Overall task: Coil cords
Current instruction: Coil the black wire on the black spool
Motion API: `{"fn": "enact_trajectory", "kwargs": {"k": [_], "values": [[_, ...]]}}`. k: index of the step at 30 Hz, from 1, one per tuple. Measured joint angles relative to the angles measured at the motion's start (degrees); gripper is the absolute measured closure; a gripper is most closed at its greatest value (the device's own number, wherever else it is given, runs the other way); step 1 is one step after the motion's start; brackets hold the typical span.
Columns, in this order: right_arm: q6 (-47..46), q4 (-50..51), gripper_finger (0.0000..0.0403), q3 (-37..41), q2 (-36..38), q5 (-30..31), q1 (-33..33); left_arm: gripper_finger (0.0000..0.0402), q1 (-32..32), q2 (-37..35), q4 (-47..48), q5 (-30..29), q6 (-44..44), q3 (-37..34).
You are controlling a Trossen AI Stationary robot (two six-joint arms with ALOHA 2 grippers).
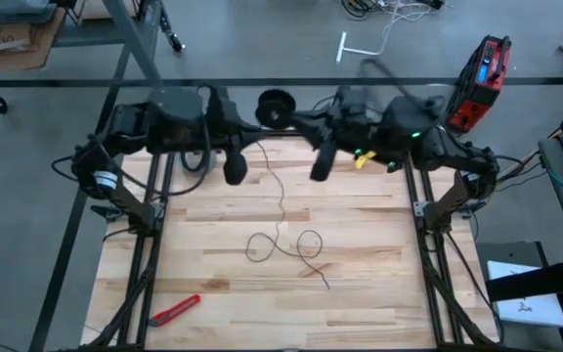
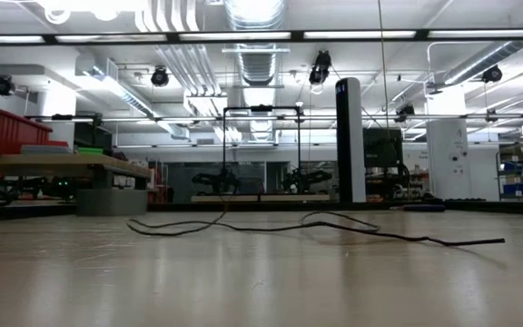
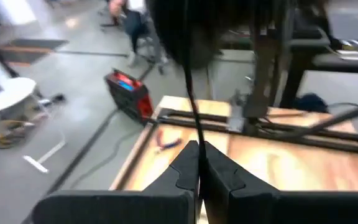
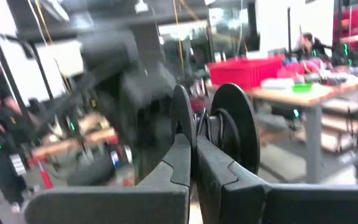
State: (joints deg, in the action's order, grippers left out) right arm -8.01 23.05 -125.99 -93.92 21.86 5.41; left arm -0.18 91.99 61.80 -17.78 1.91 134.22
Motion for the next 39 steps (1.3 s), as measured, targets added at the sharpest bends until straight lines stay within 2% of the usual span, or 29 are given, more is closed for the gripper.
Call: {"fn": "enact_trajectory", "kwargs": {"k": [3,9,14,17,23,27,32,34,39], "values": [[1.65,-4.19,0.0403,0.02,1.53,-0.41,0.0,0.0401,-0.48,-0.01,-2.0,2.76,0.17,0.02],[5.35,-14.0,0.0403,-0.01,3.16,-1.48,-0.04,0.0384,-1.56,-1.95,-5.8,2.84,-1.01,0.13],[9.43,-25.06,0.0403,0.04,2.76,-7.17,-0.42,0.0343,-1.64,-4.64,-6.25,0.12,-2.05,0.1],[13.41,-31.14,0.0403,1.24,1.72,-10.85,-0.44,0.0322,-1.59,-6.07,-10.98,-0.3,-4.56,0.13],[16.75,-48.48,0.0403,10.78,-0.26,-18.21,-1.09,0.0295,-1.64,-7.52,-23.22,3.99,-8.8,0.13],[9.17,-63.74,0.0403,22.23,0.58,-19.02,-4.1,0.0281,-1.62,-7.72,-23.94,4.18,-8.94,0.13],[-2.3,-76.08,0.0403,32.32,-0.22,-18.84,-6.55,0.0269,-1.62,-6.89,-21.08,3.77,-7.31,-0.01],[-4.79,-79.49,0.0403,34.2,-0.82,-18.7,-6.92,0.0265,-1.62,-6.26,-19.8,2.19,-6.98,-0.11],[-4.32,-77.79,0.0403,34.58,-1.05,-17.32,-6.97,0.026,-1.58,-4.94,-19.99,0.49,-7.05,-0.14]]}}
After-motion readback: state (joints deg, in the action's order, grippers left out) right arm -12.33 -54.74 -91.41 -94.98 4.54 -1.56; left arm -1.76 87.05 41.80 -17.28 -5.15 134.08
